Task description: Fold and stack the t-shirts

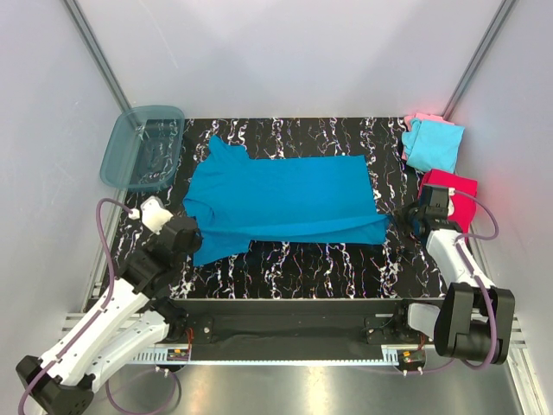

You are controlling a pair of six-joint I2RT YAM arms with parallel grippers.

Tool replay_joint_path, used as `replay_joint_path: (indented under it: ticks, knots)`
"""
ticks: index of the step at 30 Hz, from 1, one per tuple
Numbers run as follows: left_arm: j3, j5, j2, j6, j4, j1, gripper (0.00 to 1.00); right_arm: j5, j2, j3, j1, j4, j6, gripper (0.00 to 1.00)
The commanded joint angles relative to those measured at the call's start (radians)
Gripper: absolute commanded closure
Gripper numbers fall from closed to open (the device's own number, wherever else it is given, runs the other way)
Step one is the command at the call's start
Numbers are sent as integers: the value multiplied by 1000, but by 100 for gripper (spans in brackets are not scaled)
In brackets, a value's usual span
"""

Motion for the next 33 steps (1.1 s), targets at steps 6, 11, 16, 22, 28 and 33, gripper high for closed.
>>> replay_joint_path:
  ticks: [6, 11, 16, 22, 28, 33]
  knots:
    - [0, -53, 18, -6, 61, 30, 100, 7, 50, 85, 7, 67, 1, 100]
    - [23, -56, 24, 31, 65, 68, 100, 38, 27, 100, 7, 58, -14, 100]
    - [37, -55, 33, 68, 87, 94, 100, 6, 46, 120, 7, 58, -23, 100]
    - [45, -18, 91, 77, 143, 101, 100, -51, 95, 161, 28, 66, -40, 100]
    - [55, -15, 134, 85, 186, 102, 100, -46, 127, 172, 59, 77, -40, 100]
    - [72, -21, 177, 102, 213, 113, 100, -37, 155, 146, 67, 95, -34, 100]
